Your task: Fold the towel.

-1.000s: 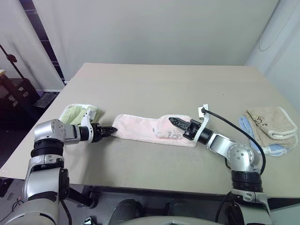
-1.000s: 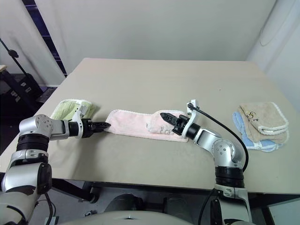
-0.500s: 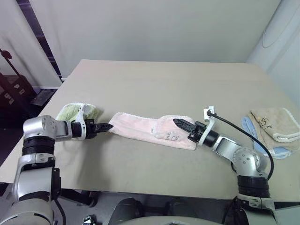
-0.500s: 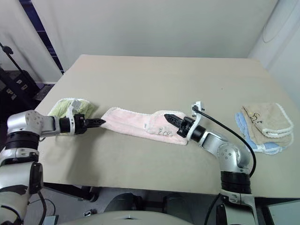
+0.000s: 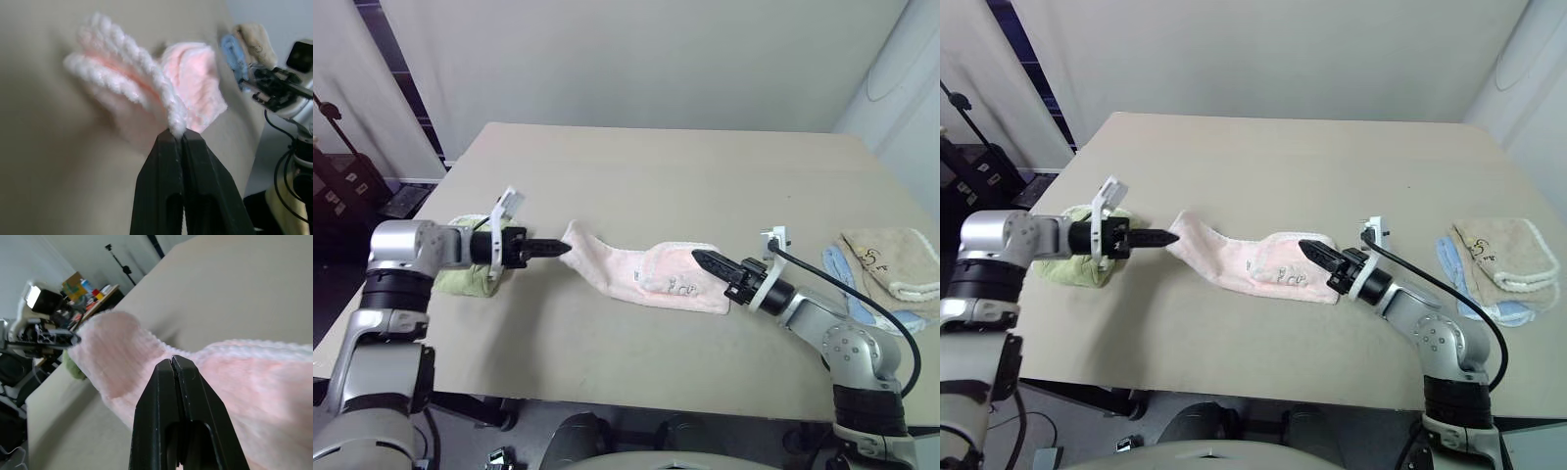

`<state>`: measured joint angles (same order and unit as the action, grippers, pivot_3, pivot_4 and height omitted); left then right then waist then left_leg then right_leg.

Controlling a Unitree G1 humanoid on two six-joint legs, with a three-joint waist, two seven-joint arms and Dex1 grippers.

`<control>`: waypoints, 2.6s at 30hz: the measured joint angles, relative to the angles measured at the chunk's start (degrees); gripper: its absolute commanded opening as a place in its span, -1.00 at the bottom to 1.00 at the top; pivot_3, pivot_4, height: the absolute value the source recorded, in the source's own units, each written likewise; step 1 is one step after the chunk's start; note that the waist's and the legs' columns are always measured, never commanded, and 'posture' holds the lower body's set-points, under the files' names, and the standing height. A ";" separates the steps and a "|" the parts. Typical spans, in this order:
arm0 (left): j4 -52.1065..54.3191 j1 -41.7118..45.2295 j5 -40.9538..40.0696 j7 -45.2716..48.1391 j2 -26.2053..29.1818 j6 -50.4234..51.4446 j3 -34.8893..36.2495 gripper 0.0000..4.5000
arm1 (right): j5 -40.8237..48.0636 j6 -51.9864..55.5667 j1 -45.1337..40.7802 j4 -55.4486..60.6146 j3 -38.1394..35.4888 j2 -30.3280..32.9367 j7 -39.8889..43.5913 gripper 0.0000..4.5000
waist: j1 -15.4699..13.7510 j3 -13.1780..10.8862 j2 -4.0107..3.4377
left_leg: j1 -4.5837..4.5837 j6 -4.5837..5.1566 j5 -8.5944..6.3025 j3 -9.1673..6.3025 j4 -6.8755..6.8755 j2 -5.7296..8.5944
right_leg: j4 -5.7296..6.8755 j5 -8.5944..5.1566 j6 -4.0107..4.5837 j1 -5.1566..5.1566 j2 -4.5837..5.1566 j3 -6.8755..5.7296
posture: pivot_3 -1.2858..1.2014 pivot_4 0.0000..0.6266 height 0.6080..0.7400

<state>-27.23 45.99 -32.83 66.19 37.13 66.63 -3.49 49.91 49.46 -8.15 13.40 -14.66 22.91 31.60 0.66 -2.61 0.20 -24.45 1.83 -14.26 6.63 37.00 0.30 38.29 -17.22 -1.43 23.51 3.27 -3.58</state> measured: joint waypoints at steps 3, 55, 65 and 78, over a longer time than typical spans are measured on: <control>-4.07 4.76 2.31 2.66 -3.98 -4.07 -3.43 -0.99 | 1.15 -0.08 1.84 2.67 -2.12 0.22 -0.72 -1.00 | 0.12 0.00 0.00 | -0.07 0.03 0.00 0.00 0.00 0.00 | -0.12 0.01 -0.02 -0.17 0.00 0.00 | 0.03 -1.00 1.00; -30.57 20.28 21.93 15.25 -30.19 -45.63 -0.05 1.00 | 3.17 -5.29 14.77 18.29 -8.88 12.14 -0.98 0.56 | -0.01 -0.03 0.04 | 0.00 1.50 0.06 -0.08 0.40 0.01 | 0.03 0.04 -0.79 -0.43 -0.12 -0.07 | 0.03 -1.00 1.00; -20.51 9.90 18.84 13.66 -23.19 -47.88 3.32 -0.38 | 0.72 -6.03 0.56 10.36 -1.80 13.02 2.67 -1.00 | -0.16 -0.02 0.03 | -0.04 1.53 0.03 -0.09 0.67 0.01 | 0.13 0.05 -0.77 -0.49 -0.08 -0.08 | 0.03 -1.00 1.00; -25.00 1.79 24.26 6.89 -32.43 -59.33 -4.79 -0.99 | -12.34 -11.25 -9.04 -17.79 12.71 5.63 9.90 -1.00 | -0.04 0.02 0.01 | -0.01 1.62 -0.05 -0.08 1.04 0.05 | 0.20 0.21 -0.91 -0.67 0.00 -0.08 | 0.03 -1.00 1.00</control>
<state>-52.23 47.78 -8.57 73.08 4.70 7.30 -8.28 37.57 38.21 -17.18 -4.39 -1.95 28.54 41.50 0.62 -2.59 0.21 -24.46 3.44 -14.30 6.54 38.04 0.35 38.49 -17.01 -2.34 22.84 3.27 -3.66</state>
